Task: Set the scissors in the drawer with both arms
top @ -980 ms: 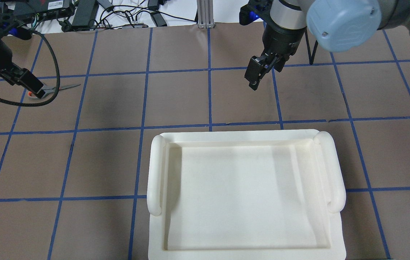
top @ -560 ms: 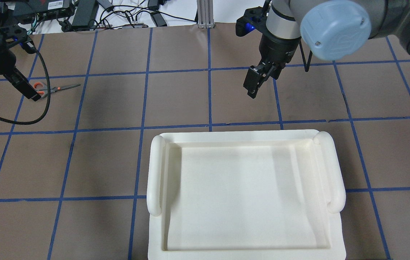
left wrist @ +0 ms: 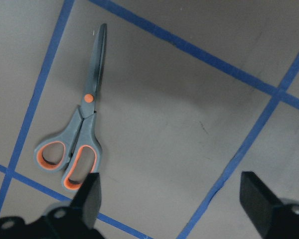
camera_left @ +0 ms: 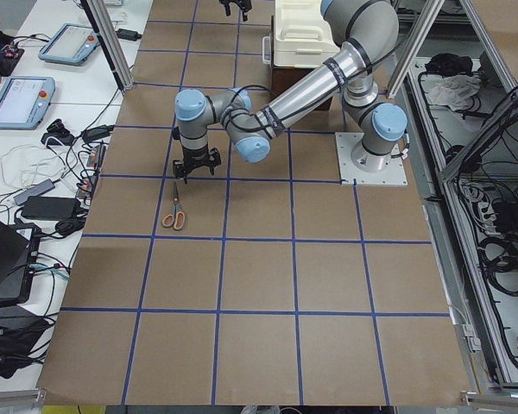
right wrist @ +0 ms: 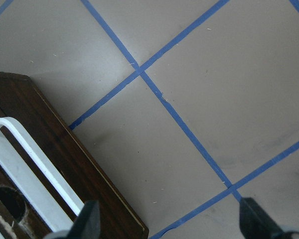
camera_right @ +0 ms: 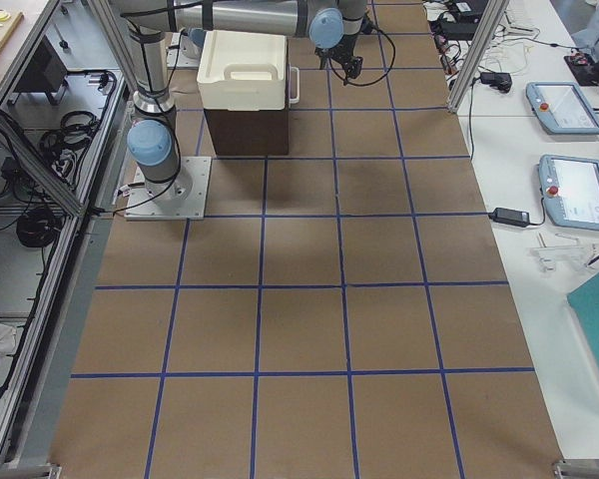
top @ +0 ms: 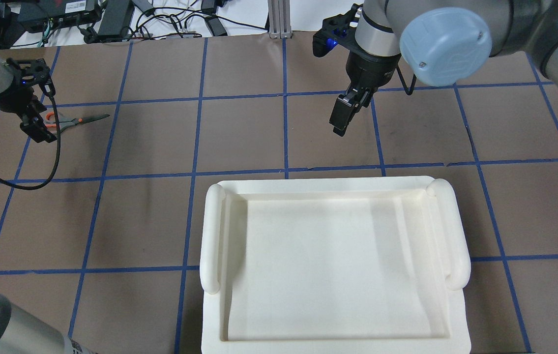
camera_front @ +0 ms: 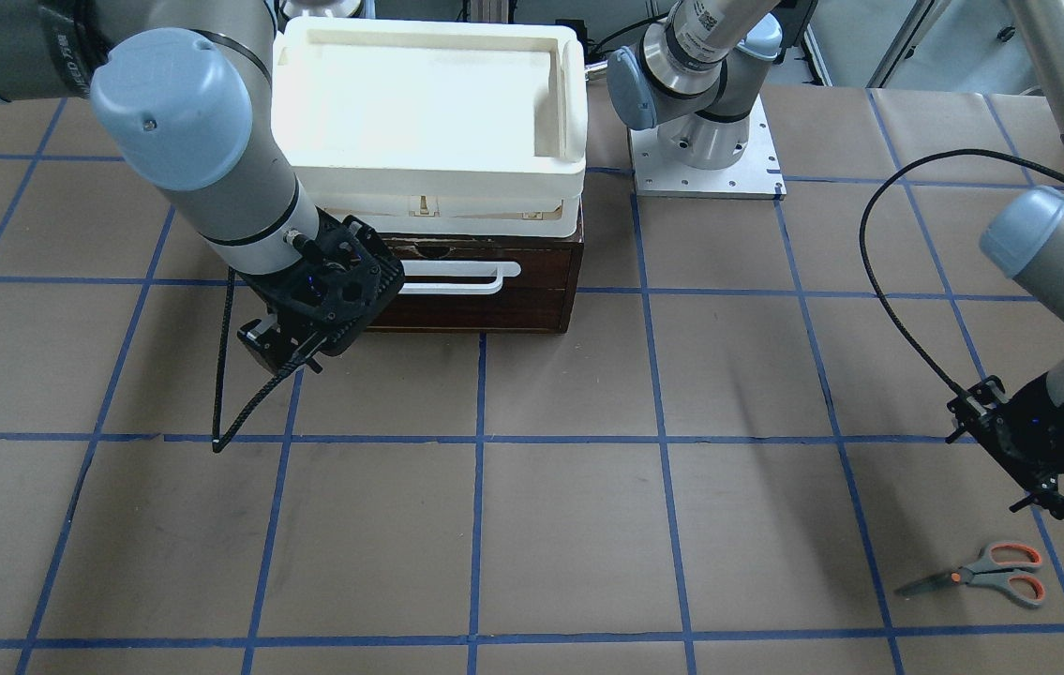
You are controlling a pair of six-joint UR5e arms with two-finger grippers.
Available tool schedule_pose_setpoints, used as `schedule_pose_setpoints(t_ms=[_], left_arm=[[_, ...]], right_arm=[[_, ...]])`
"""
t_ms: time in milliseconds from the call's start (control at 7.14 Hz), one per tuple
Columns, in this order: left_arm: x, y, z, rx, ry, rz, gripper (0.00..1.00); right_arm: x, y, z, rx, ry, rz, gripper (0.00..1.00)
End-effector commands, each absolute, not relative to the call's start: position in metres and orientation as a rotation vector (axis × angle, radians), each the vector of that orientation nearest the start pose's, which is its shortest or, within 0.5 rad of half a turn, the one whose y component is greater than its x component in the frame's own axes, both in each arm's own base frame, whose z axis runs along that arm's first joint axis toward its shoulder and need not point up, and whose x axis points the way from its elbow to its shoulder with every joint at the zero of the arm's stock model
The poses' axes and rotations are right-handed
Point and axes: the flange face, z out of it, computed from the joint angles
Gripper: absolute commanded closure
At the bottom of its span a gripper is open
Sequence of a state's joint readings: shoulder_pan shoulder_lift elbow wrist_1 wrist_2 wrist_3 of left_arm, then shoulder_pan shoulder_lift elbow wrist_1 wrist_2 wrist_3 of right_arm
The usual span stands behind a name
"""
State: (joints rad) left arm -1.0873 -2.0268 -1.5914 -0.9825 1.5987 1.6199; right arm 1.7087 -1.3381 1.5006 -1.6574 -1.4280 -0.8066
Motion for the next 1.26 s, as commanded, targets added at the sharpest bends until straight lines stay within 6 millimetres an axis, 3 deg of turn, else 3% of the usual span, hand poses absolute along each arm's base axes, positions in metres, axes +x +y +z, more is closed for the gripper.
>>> schedule_pose_setpoints(t_ms=[0,140,560,700,840,1120], left_arm=[[0.204,-0.660,0.250,1.753,2.440,-0.082,0.00],[0.209,-0.670,0.238,1.817,2.402,-0.074,0.00],[0.217,-0.692,0.207,1.932,2.354,-0.119,0.00],[0.217,-0.694,0.194,1.944,2.367,-0.122,0.00],[0.221,-0.701,0.194,1.944,2.356,-0.129,0.00],[0.223,-0.705,0.185,1.976,2.336,-0.121,0.10]], right_arm=[[0.239,-0.548,0.401,-1.584,2.499,0.026,0.00],[0.257,-0.542,0.392,-1.718,2.411,0.054,0.00],[0.270,-0.551,0.355,-1.954,2.205,0.139,0.00],[0.275,-0.550,0.345,-1.996,2.141,0.174,0.00],[0.281,-0.547,0.342,-2.009,2.128,0.197,0.00],[0.294,-0.542,0.334,-2.014,2.096,0.214,0.00]])
